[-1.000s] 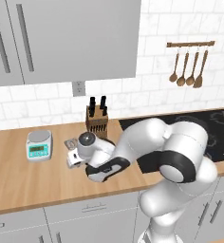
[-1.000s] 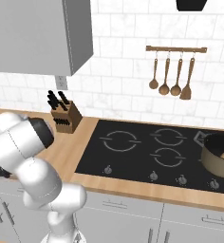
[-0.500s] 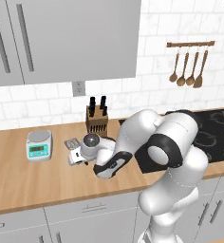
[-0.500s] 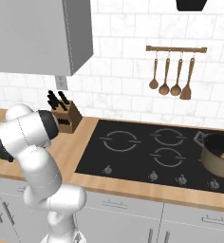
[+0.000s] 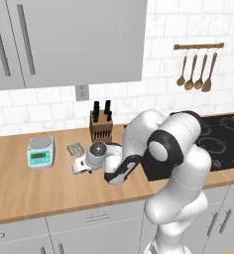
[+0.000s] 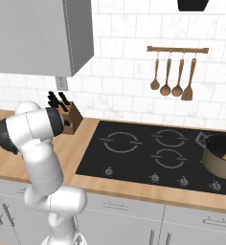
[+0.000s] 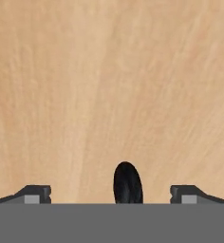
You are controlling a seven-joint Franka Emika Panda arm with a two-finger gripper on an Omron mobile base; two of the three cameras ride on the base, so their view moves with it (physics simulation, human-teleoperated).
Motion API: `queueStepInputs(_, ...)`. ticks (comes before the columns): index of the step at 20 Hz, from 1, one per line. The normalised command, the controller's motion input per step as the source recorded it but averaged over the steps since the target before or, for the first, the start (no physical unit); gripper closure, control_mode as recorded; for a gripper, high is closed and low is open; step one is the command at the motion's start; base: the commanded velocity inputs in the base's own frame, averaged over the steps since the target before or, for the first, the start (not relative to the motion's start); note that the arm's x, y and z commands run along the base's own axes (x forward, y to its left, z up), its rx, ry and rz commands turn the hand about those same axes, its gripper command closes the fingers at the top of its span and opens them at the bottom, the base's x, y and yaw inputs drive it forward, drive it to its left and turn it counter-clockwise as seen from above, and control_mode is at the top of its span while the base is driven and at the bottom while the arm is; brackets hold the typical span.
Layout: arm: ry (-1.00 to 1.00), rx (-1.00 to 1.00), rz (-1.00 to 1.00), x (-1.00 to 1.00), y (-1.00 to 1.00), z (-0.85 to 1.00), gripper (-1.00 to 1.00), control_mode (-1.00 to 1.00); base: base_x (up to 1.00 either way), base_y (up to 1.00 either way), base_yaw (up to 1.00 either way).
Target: Put the lemon and sweet potato in the pot. Retrieve the spatula and lightly stir the vegetables in the pot.
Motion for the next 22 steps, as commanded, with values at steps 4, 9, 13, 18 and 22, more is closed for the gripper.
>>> queueStepInputs(4,0.00,0.02,0.00,0.00,0.01,-0.36,-1.00,-1.00,0.00,0.00,0.00)
queueStepInputs(9,0.00,0.01,0.00,-0.12,0.02,-0.35,1.00,-1.00,0.00,0.00,0.00)
queueStepInputs(13,0.00,0.06,0.00,-0.16,0.00,-0.11,1.00,-1.00,0.00,0.00,0.00)
queueStepInputs(18,0.00,0.10,0.00,-0.11,-0.01,0.02,1.00,-1.00,0.00,0.00,0.00)
queueStepInputs(22,-0.07,0.20,0.00,-0.48,0.00,0.79,1.00,-1.00,0.00,0.00,0.00)
